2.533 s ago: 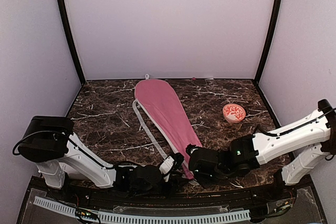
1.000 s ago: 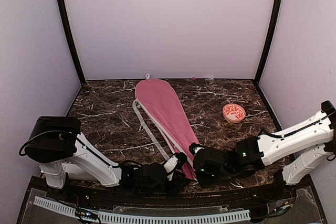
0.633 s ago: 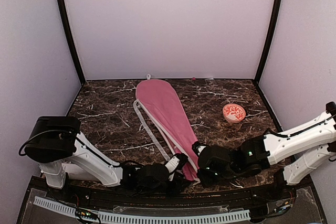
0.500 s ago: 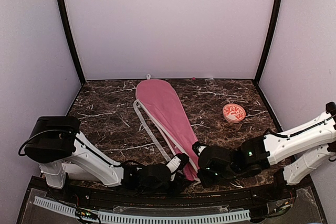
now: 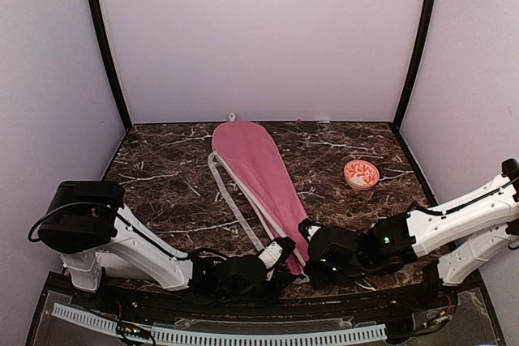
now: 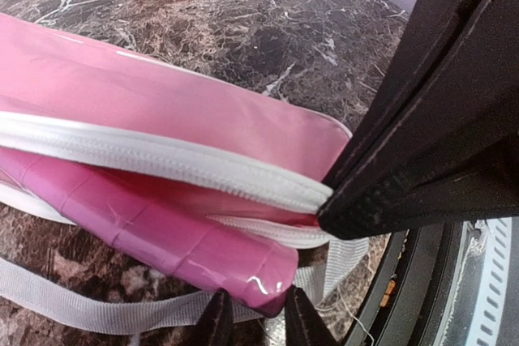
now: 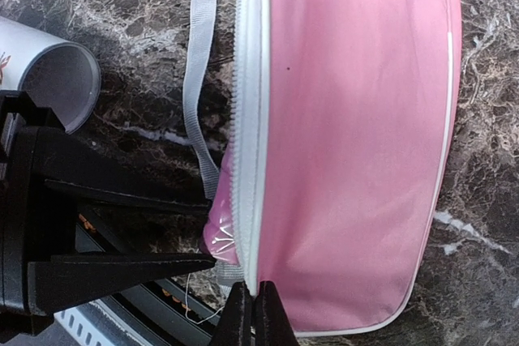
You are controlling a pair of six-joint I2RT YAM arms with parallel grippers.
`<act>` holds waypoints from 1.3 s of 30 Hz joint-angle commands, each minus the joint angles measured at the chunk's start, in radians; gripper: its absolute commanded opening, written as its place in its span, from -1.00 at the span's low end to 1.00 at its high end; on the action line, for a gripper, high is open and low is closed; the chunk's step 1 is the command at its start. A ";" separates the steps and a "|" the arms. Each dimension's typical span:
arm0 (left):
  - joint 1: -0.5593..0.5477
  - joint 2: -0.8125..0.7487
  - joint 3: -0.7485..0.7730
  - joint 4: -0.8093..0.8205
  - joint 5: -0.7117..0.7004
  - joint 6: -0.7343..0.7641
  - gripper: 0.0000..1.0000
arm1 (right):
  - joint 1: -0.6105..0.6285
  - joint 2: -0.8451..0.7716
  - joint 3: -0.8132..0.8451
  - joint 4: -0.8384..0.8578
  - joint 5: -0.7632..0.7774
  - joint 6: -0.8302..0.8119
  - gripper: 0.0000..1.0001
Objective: Pack up the badminton gear
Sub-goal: Adjust the racket in the racket bag.
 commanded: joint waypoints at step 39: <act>0.033 0.022 0.016 0.222 -0.068 0.089 -0.56 | 0.009 -0.050 -0.056 0.226 -0.153 0.050 -1.00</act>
